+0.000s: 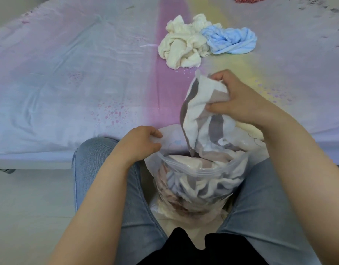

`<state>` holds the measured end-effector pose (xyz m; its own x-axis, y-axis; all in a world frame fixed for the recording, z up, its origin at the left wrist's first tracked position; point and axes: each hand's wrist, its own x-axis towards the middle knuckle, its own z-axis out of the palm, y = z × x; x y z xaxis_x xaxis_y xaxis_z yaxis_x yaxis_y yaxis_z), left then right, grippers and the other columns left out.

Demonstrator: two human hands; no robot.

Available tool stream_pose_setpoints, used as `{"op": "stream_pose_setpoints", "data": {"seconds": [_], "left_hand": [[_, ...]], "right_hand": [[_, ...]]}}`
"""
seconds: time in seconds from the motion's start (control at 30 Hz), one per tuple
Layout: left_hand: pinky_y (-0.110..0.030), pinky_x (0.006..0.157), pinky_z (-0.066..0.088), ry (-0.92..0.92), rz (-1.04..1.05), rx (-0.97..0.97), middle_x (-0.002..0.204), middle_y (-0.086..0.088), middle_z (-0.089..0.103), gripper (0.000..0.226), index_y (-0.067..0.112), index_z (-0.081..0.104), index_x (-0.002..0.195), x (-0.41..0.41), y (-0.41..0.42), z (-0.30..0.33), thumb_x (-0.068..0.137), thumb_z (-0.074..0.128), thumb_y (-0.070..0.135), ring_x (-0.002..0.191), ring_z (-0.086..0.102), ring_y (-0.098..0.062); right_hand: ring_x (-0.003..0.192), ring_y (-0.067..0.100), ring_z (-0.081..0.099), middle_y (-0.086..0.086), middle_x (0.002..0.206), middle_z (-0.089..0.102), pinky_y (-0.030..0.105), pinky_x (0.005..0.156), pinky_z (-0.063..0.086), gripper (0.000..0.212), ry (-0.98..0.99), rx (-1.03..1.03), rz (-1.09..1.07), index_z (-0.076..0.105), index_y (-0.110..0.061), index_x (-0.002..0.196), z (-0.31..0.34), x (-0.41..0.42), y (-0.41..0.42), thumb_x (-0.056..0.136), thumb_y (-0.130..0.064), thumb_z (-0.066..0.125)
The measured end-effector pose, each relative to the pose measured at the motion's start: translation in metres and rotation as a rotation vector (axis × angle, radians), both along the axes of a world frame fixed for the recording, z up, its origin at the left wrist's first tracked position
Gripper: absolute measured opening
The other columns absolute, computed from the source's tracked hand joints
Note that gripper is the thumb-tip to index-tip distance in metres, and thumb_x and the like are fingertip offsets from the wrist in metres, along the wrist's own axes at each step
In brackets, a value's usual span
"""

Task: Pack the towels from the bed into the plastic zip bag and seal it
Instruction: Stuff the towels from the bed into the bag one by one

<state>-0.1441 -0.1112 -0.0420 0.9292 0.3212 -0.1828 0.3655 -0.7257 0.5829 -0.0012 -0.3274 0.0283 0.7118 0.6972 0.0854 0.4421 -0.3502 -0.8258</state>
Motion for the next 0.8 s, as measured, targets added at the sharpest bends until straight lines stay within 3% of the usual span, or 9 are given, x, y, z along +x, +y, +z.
{"op": "stream_pose_setpoints", "data": {"seconds": [0.1,0.2,0.27,0.37,0.43,0.5,0.6,0.7,0.8], "left_hand": [[-0.016,0.073,0.042,0.018,-0.002,-0.106,0.112,0.007,0.059,0.041,0.025,0.062,0.121,-0.002,-0.001,0.006,0.084,0.062,0.009,0.093,0.056,-0.008],[-0.013,0.069,0.038,0.021,-0.042,-0.112,0.111,0.001,0.063,0.045,0.026,0.059,0.126,-0.003,-0.005,0.01,0.084,0.063,0.01,0.095,0.06,-0.018],[-0.015,0.069,0.037,0.025,-0.068,-0.094,0.117,0.001,0.062,0.047,0.024,0.057,0.129,-0.005,-0.006,0.011,0.085,0.06,0.009,0.11,0.058,-0.028],[-0.016,0.081,0.037,-0.003,-0.125,-0.098,0.127,0.008,0.057,0.041,0.026,0.058,0.126,-0.011,-0.002,0.01,0.086,0.063,0.019,0.121,0.052,-0.017],[-0.02,0.095,0.037,-0.027,-0.204,-0.121,0.134,0.015,0.051,0.038,0.033,0.062,0.117,-0.017,0.001,0.009,0.08,0.068,0.044,0.123,0.047,-0.007],[-0.029,0.108,0.031,0.022,-0.317,-0.104,0.144,0.024,0.037,0.041,0.041,0.064,0.107,-0.023,0.001,0.006,0.071,0.071,0.059,0.133,0.032,-0.006],[-0.028,0.108,0.019,-0.01,-0.384,-0.037,0.151,0.027,0.017,0.017,0.039,0.072,0.09,-0.029,-0.002,0.002,0.074,0.079,0.037,0.133,0.013,0.001],[-0.027,0.113,0.017,-0.13,-0.375,-0.082,0.151,0.027,0.024,0.008,0.032,0.076,0.079,-0.03,-0.005,-0.002,0.077,0.078,0.024,0.136,0.018,0.001],[-0.021,0.111,0.017,-0.141,-0.398,-0.155,0.137,0.039,0.031,0.012,0.034,0.075,0.075,-0.029,-0.008,0.0,0.076,0.078,0.022,0.134,0.023,0.005]], "right_hand": [[0.09,0.02,0.063,-0.001,0.11,0.062,0.036,0.08,0.051,0.029,-0.117,-0.49,0.382,0.055,-0.018,0.112,-0.003,-0.038,0.004,0.085,-0.011,0.062],[0.092,0.028,0.058,0.004,0.131,0.037,0.039,0.079,0.047,0.036,-0.248,-1.008,0.526,0.044,-0.027,0.131,-0.04,-0.061,0.024,0.095,-0.027,0.044],[0.116,0.029,0.049,0.007,0.144,0.026,0.039,0.091,0.047,0.052,-0.18,-1.053,0.584,0.025,-0.033,0.144,-0.052,-0.061,0.033,0.095,-0.037,0.043],[0.129,0.025,0.044,0.002,0.149,0.026,0.03,0.088,0.052,0.076,-0.055,-0.96,0.54,0.009,-0.04,0.149,-0.033,-0.033,0.029,0.089,-0.052,0.054],[0.105,0.024,0.064,0.003,0.136,0.041,0.03,0.075,0.059,0.074,0.072,-1.085,0.501,0.013,-0.047,0.145,-0.017,-0.017,0.027,0.087,-0.051,0.058],[0.084,0.023,0.07,0.007,0.126,0.053,0.031,0.067,0.06,0.069,0.187,-1.272,0.602,0.019,-0.047,0.143,-0.024,-0.017,0.029,0.088,-0.044,0.061],[0.091,0.031,0.067,0.007,0.104,0.061,0.043,0.079,0.059,0.059,0.272,-1.393,0.772,0.027,-0.037,0.14,-0.062,-0.022,0.035,0.091,-0.027,0.058],[0.091,0.03,0.06,0.005,0.095,0.059,0.04,0.075,0.055,0.041,0.412,-1.411,0.803,0.04,-0.031,0.128,-0.092,-0.027,0.045,0.094,-0.01,0.049],[0.09,0.023,0.059,0.004,0.098,0.061,0.039,0.077,0.052,0.029,0.502,-1.415,0.743,0.054,-0.015,0.124,-0.12,-0.035,0.055,0.095,-0.016,0.054]]}}
